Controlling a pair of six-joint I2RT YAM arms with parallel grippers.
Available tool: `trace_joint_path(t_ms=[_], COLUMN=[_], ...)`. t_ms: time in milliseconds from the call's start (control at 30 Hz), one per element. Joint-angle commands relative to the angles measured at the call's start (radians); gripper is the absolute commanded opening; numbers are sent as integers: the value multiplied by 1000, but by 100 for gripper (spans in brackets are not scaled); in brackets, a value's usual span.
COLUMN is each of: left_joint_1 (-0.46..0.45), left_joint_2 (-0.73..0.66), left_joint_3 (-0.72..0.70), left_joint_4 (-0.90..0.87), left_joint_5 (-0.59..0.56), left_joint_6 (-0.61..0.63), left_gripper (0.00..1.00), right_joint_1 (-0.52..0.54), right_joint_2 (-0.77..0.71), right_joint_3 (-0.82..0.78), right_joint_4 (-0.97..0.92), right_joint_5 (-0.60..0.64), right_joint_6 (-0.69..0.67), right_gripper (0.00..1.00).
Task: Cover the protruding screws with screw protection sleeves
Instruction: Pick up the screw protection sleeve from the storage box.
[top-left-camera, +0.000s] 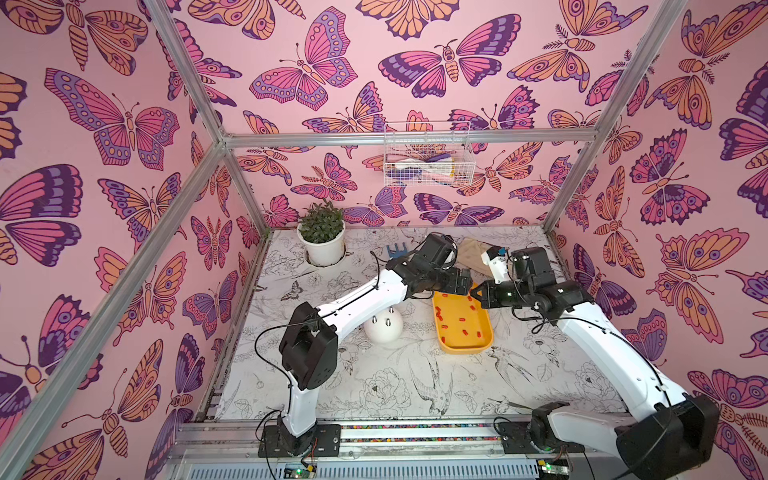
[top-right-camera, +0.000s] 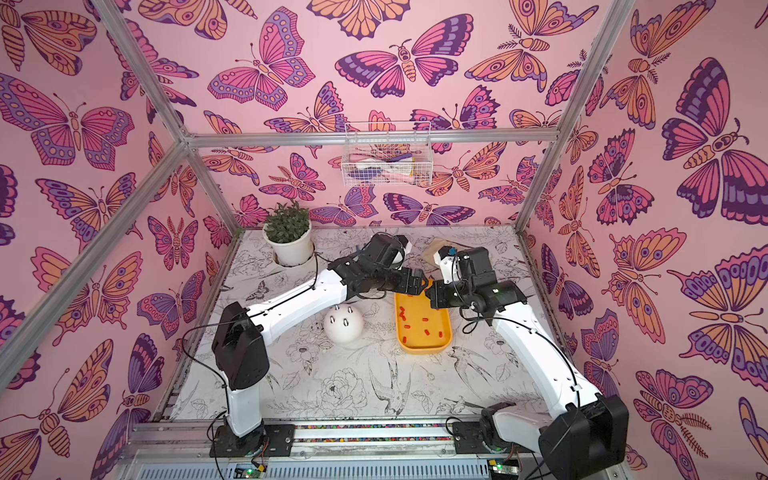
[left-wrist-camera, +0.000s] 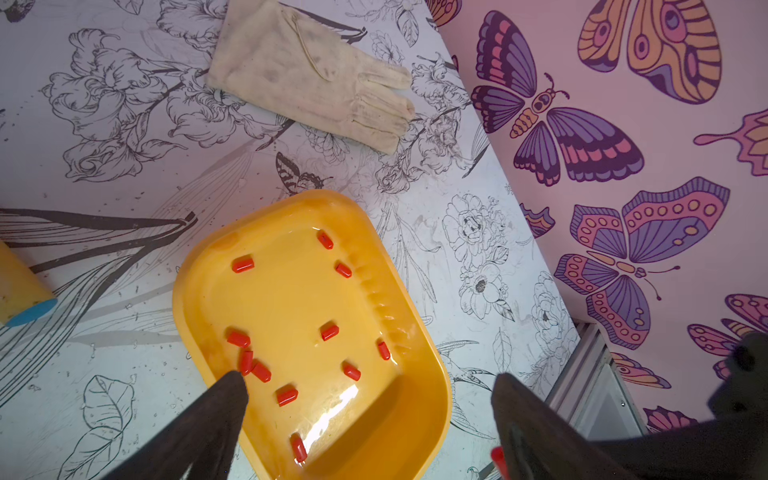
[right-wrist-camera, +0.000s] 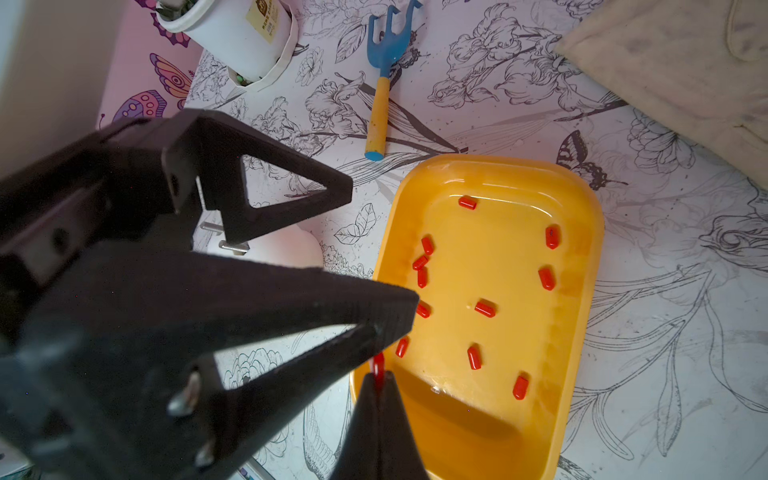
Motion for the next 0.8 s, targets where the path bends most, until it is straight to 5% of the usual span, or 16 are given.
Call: trace_joint_path(t_ms=[0,767], left_joint_1=[-3,3], left_joint_2=[6,17], left_joint_3=[35,35], left_joint_4=[-15,-73], left_joint_5=[39,184], left_joint_6=[14,43], left_gripper=[94,93], right_joint_1=[-3,-2], right_joint_2=[-20,-54], right_joint_3=[28,67], right_joint_4=[-30,-72], right_joint_5=[-12,-4], right_joint_6=[-45,-123], right_gripper=[5,5])
